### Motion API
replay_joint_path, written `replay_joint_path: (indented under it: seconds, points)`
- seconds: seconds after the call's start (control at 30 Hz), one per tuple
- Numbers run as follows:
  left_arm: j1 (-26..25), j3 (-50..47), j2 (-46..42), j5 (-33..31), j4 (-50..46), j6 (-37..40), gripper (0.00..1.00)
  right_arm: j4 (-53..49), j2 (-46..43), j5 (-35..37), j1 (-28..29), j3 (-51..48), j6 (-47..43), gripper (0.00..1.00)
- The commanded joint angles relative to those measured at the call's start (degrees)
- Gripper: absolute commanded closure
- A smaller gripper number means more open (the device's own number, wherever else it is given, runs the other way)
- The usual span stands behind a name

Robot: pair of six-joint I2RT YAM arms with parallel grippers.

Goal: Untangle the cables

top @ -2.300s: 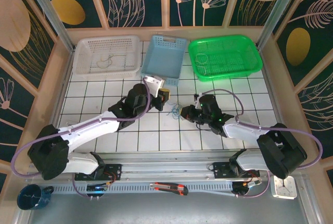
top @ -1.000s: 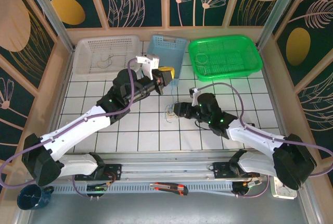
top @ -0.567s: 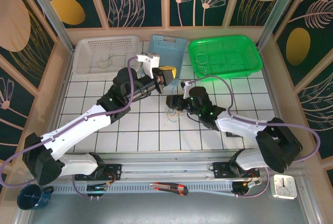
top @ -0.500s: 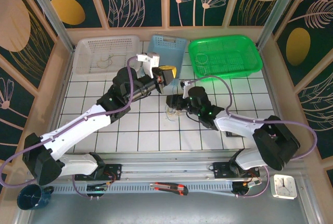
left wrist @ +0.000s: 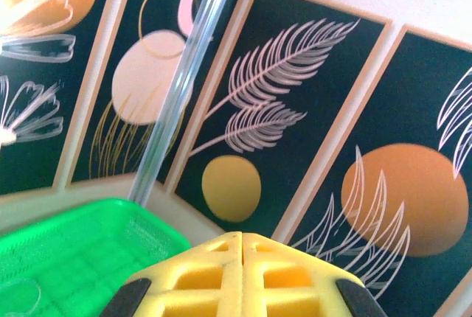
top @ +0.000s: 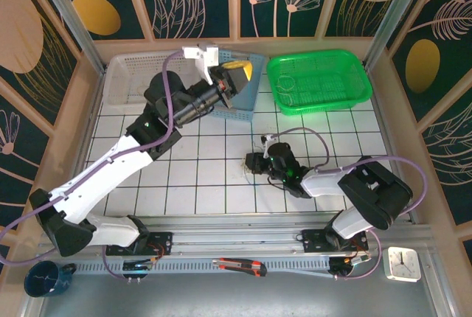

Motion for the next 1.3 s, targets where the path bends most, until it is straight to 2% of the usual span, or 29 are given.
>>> replay_joint_path:
  seconds: [0.0,0.23,0.47,0.8,0.93,1.0,1.1,1.2,1.27]
  points:
    - [0.91,6.13,1.81,-0.47,-3.53,2.79,1.0,4.27,1.02,2.47,1.47,-1.44,2.88,0.81]
    - [4.08,14.85,5.11,-1.19,-7.37,5.76,1.0,4.68,1.25,3.46,3.5,-2.97,4.52,0.79]
    - [7.01,25.2,10.14,-1.03,-11.89,8.45,1.0,4.1,1.45,3.64,4.3,-3.45,5.16,0.6]
    - [8.16,41.55,18.63,-1.87,-19.06,11.61,1.0,4.7,1.79,4.92,4.67,-4.59,6.0,0.54]
    - [8.75,52.9,24.01,-2.59,-23.25,12.67,1.0,4.97,1.56,5.26,4.78,-5.32,6.24,0.52]
    - [8.82,61.96,28.28,-2.71,-27.08,12.97,1.0,5.18,1.65,5.48,4.75,-5.71,6.34,0.52]
    - [8.93,81.7,37.12,-3.29,-34.02,12.89,1.0,5.77,2.05,5.62,4.76,-6.19,6.66,0.52]
    - [9.33,81.67,37.0,-3.66,-30.82,11.59,1.0,6.13,2.81,5.49,4.84,-6.39,7.02,0.52]
    - [9.32,86.24,39.19,-3.66,-31.44,11.16,1.0,6.51,2.99,5.51,4.97,-6.66,7.24,0.52]
